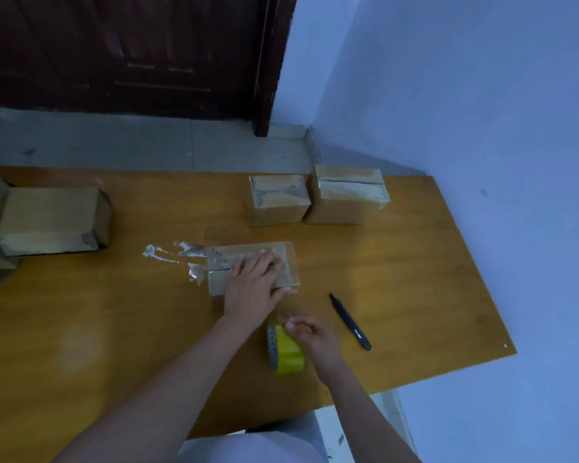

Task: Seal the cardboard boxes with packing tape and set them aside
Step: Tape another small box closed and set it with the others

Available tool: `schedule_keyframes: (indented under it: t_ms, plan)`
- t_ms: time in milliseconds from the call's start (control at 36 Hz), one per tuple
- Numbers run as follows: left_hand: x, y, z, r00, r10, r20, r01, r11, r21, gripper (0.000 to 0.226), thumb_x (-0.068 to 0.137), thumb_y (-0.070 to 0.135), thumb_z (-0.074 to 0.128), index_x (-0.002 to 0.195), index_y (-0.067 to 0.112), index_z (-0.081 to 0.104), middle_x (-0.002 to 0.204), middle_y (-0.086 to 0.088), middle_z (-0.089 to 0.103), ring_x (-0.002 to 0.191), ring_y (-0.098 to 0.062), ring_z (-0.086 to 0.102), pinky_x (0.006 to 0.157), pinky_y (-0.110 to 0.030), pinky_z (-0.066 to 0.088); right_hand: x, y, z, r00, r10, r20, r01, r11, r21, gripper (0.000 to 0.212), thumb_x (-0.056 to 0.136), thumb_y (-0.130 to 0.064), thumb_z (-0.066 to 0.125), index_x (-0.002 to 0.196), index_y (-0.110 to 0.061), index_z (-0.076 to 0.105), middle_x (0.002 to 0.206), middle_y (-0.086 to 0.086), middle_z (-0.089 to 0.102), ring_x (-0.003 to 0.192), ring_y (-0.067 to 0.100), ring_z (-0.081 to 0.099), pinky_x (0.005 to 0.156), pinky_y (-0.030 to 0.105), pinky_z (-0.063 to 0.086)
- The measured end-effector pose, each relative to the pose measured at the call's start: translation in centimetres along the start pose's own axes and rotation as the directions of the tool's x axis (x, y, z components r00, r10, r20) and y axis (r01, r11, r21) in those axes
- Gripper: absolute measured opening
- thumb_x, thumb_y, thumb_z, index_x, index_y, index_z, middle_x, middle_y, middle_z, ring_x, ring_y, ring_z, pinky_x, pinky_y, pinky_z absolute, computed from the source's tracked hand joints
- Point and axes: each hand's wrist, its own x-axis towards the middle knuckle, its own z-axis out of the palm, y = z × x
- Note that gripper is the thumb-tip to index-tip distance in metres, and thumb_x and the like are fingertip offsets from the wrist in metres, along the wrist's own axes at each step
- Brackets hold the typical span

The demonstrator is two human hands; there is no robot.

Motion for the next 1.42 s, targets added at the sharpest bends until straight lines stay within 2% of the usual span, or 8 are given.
schedule_keyframes:
  t_ms: [111,306,361,528,694,889,1194,1417]
  plan:
    - [0.2,-0.2,0.1,0.999,0.036,-0.038,-0.034,0.998,0.053,0.060,0.084,0.055,0.037,0.118,0.016,0.068,0.123,-0.002,0.064,0.118,-0.023,0.056,0.100,-0.045,0.040,-1.2,1.0,-0.2,0.998,-0.039,-0.048,0.039,0.999,0.013,0.002,0.081,-0.004,0.070,0.080,-0.005,0.072,0.111,0.001,0.067,0.102,0.000,0.062,0.083,0.017,0.048]
    - [0.0,-0.6,0.8,0.991,0.094,-0.090,-0.082,0.988,0.130,0.070,0.066,0.044,0.082,0.125,0.012,0.063,0.126,-0.006,0.063,0.119,-0.026,0.058,0.097,-0.050,0.045,-1.4,0.5,-0.4,0.992,-0.064,-0.110,0.073,0.994,0.082,0.008,0.080,-0.009,0.071,0.085,-0.012,0.076,0.105,-0.007,0.071,0.104,0.003,0.063,0.091,0.021,0.047]
    - [-0.1,-0.7,0.6,0.992,0.095,-0.082,-0.087,0.991,0.100,0.068,0.068,0.045,0.080,0.126,0.013,0.062,0.127,-0.005,0.062,0.120,-0.024,0.057,0.098,-0.050,0.044,-1.1,0.0,-0.4,0.992,-0.041,-0.122,0.052,0.994,0.091,0.011,0.081,-0.012,0.071,0.089,-0.015,0.076,0.107,-0.005,0.071,0.106,0.003,0.062,0.095,0.025,0.045]
    - [0.8,0.1,-1.8,0.998,-0.005,-0.062,-0.002,0.993,-0.114,0.070,0.086,0.063,0.019,0.130,0.020,0.052,0.135,0.004,0.052,0.129,-0.017,0.042,0.109,-0.037,0.023,0.0,-0.7,0.0,0.984,0.006,-0.180,0.007,0.997,0.072,0.016,0.083,-0.015,0.071,0.097,-0.019,0.074,0.106,-0.005,0.070,0.103,0.005,0.062,0.095,0.025,0.045]
    - [4.5,1.1,-2.8,0.996,-0.083,-0.037,0.083,0.996,-0.018,0.045,0.093,0.049,0.044,0.123,0.016,0.049,0.121,-0.001,0.049,0.116,-0.022,0.040,0.095,-0.036,0.031,0.5,-1.1,0.8,0.968,-0.036,-0.247,0.043,0.999,0.021,0.013,0.083,-0.004,0.069,0.093,-0.011,0.073,0.089,-0.003,0.071,0.083,0.005,0.064,0.071,0.009,0.048]
    - [6.5,1.9,-2.0,0.970,-0.232,0.065,0.238,0.966,-0.096,0.048,0.078,0.046,0.059,0.112,0.017,0.042,0.116,-0.005,0.042,0.111,-0.025,0.037,0.090,-0.038,0.033,1.3,-1.1,1.5,0.977,-0.059,-0.203,0.053,0.998,-0.033,0.021,0.083,-0.004,0.068,0.076,-0.024,0.072,0.078,-0.013,0.071,0.074,0.001,0.063,0.074,0.015,0.049]
    - [8.2,2.2,-0.9,0.944,-0.328,0.030,0.329,0.942,-0.070,0.018,0.094,0.035,0.042,0.107,0.023,0.046,0.112,-0.002,0.051,0.107,-0.023,0.042,0.084,-0.040,0.032,2.2,-0.6,1.6,0.988,-0.060,-0.144,0.052,0.997,-0.055,0.034,0.083,-0.006,0.070,0.066,-0.035,0.071,0.072,-0.018,0.071,0.074,-0.002,0.063,0.078,0.024,0.051]
    - [7.2,2.0,-0.5,0.972,-0.228,0.051,0.229,0.973,-0.027,0.036,0.096,0.056,0.035,0.103,0.036,0.064,0.110,0.004,0.042,0.108,-0.019,0.036,0.089,-0.041,0.028,2.3,-0.8,1.5,0.988,-0.107,-0.108,0.098,0.991,-0.086,0.041,0.083,-0.008,0.069,0.062,-0.043,0.071,0.077,-0.019,0.071,0.081,0.001,0.065,0.083,0.023,0.050]
